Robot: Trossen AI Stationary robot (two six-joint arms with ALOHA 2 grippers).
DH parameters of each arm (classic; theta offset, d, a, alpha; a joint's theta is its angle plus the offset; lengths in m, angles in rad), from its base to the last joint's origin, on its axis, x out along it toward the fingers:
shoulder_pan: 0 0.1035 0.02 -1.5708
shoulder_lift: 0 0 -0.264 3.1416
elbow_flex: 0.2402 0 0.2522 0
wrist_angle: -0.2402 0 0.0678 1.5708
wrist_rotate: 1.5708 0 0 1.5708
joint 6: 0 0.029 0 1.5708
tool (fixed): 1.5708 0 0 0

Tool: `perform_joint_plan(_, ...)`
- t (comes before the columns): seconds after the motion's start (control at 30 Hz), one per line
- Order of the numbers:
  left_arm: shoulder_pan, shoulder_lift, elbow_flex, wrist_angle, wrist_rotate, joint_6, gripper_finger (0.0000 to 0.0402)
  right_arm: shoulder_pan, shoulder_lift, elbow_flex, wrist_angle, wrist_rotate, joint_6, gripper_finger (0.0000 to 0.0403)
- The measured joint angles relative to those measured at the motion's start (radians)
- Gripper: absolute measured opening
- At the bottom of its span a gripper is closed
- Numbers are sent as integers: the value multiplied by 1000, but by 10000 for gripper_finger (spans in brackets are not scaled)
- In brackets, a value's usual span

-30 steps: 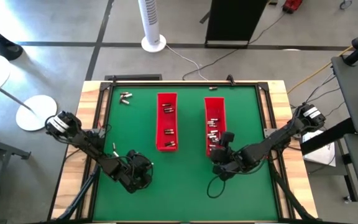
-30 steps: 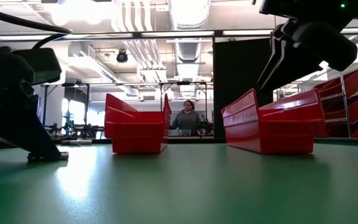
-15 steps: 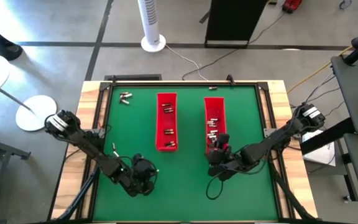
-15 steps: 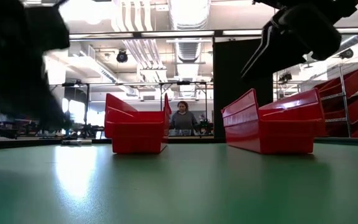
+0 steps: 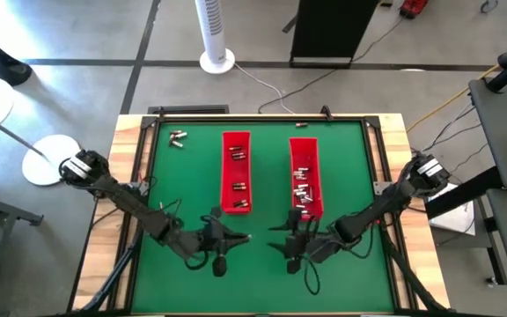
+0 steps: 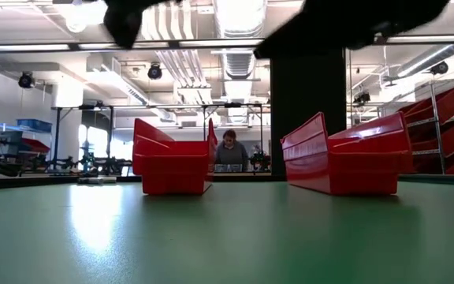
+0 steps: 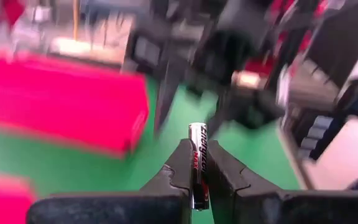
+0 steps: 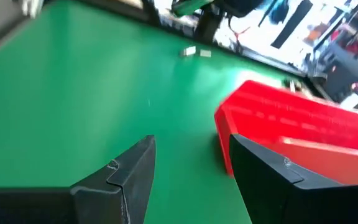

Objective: Sort batteries
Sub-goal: Put the silver battery into the right red bin

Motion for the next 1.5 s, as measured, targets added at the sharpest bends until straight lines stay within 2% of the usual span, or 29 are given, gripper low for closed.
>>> perform_joint_plan(0.1, 49, 11, 0, 187, 81, 177, 5, 6, 2, -10, 104, 1, -23, 199)
perform_joint_plan(0.23, 105, 41, 0, 374, 178, 325, 4, 11, -8, -10, 223, 1, -24, 199)
perform_joint_plan(0.37, 150, 88, 0, 530, 305, 379, 4, 11, -14, -10, 337, 2, -22, 199)
perform_joint_plan(0.47, 172, 129, 0, 612, 349, 385, 5, 11, -14, -10, 389, 3, -23, 199)
perform_joint_plan(0.77, 183, 234, 0, 800, 359, 388, 5, 10, -16, -10, 489, 3, -49, 177)
perform_joint_plan(1.23, 185, 253, 7, 823, 352, 385, 6, -7, -20, -10, 485, 10, -11, 49)
perform_joint_plan(1.5, 184, 300, 51, 831, 352, 392, 6, -3, -22, -11, 478, 11, -13, 51)
